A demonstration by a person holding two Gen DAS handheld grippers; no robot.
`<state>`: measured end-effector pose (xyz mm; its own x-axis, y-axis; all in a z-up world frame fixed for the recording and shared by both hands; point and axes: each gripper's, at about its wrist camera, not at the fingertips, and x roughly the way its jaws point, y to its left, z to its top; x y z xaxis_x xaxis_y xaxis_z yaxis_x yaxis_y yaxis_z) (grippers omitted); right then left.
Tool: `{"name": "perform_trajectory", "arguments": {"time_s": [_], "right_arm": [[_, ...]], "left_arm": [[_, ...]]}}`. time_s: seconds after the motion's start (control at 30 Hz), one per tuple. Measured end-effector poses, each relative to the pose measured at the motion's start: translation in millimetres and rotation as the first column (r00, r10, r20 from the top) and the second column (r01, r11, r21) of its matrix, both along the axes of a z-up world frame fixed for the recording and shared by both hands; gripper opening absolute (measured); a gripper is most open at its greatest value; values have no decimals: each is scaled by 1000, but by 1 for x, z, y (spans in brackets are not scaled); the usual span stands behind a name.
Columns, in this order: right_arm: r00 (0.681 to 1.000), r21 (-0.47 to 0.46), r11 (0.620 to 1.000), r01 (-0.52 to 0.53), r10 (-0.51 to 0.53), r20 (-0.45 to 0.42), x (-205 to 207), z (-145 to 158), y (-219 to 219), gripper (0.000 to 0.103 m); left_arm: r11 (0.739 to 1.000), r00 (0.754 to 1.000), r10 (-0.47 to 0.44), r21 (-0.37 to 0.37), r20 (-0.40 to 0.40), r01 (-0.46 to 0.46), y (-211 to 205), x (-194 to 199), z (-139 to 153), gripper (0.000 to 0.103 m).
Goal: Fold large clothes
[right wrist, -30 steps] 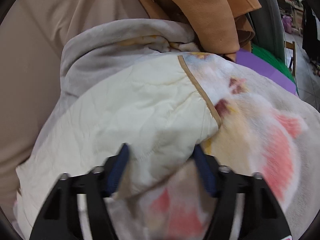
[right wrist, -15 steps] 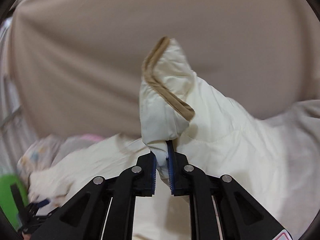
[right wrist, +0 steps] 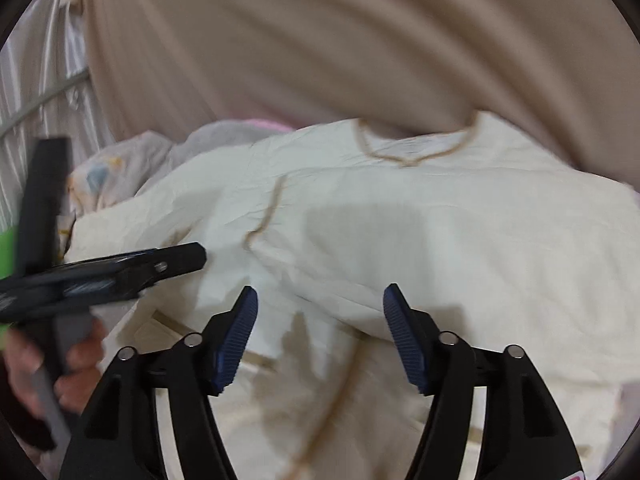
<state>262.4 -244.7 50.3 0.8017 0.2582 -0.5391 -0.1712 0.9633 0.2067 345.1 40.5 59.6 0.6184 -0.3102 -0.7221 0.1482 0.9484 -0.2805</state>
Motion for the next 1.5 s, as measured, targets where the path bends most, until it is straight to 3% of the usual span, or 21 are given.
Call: {"name": "perform_trajectory", "arguments": {"time_s": [0.1, 0.2, 0.23, 0.27, 0.33, 0.53, 0.63, 0.73, 0.77, 0.8, 0.87, 0.9, 1.0, 1.03, 1.13, 1.23, 1.33, 1.43, 1.5], "right_arm": [[986, 25, 986, 167, -167, -1, -27, -3, -62, 68], [958, 102, 953, 285, -281, -48, -48, -16, -123, 70], [956, 146, 946, 291, -282, -75, -53, -22, -138, 70], [959, 192, 940, 281, -266, -100, -55, -27, -149, 70], [963, 248, 931, 267, -245, -116, -58, -32, -161, 70], [967, 296, 922, 249, -220, -127, -27, -37, -156, 69], [961, 308, 914, 262, -217, -173, -2, -45, -154, 64], [949, 311, 901, 301, -251, -192, 11, -50, -155, 37], [948, 334, 890, 310, -265, -176, 8, -49, -158, 21], [954, 370, 880, 298, -266, -136, 3, -43, -160, 14], [958, 371, 884, 284, -278, -71, -10, -36, -162, 12], [956, 326, 899, 293, -285, -74, -10, -36, -162, 11], [940, 200, 926, 320, -283, -192, 11, -58, -156, 11], [938, 183, 928, 325, -291, -190, 8, -57, -153, 12], [936, 102, 933, 345, -335, -105, -15, -28, -136, 14], [938, 143, 928, 344, -347, -1, -28, 4, -132, 18], [933, 120, 928, 353, -359, 28, -14, 17, -137, 18], [916, 10, 919, 395, -392, -84, 22, -15, -142, 18], [906, -19, 917, 397, -396, -149, 37, -45, -142, 12]], "left_arm": [[998, 997, -57, -22, -52, 56, -26, 24, -16, 91], [997, 996, -73, -31, -58, 71, -45, 41, -23, 63], [996, 995, -80, -44, -56, 77, -47, 43, -22, 39], [995, 995, -84, -60, -53, 80, -49, 44, -20, 23], [994, 996, -91, -67, -19, 89, -48, 43, -10, 11], [1000, 992, 14, -29, 129, -10, 4, 31, 35, 9], [998, 994, 45, 47, 101, -49, 18, 41, 21, 9], [993, 998, 48, 109, 39, -53, 17, 49, -11, 9], [992, 998, 52, 117, 33, -56, 16, 49, -19, 9], [991, 998, 55, 122, 36, -59, 16, 49, -25, 9], [989, 997, 54, 133, 53, -61, 13, 48, -30, 10], [989, 997, 52, 135, 57, -59, 12, 49, -31, 10], [984, 996, 53, 165, 76, -65, 5, 44, -35, 13], [981, 995, 52, 181, 86, -67, 4, 44, -36, 13], [973, 993, 52, 219, 110, -75, -1, 42, -40, 14], [969, 991, 57, 232, 119, -84, -2, 43, -43, 15], [963, 990, 63, 251, 130, -94, -4, 44, -43, 16], [961, 989, 68, 258, 135, -101, -3, 44, -44, 19], [964, 988, 77, 242, 137, -108, 2, 41, -43, 26]]}}
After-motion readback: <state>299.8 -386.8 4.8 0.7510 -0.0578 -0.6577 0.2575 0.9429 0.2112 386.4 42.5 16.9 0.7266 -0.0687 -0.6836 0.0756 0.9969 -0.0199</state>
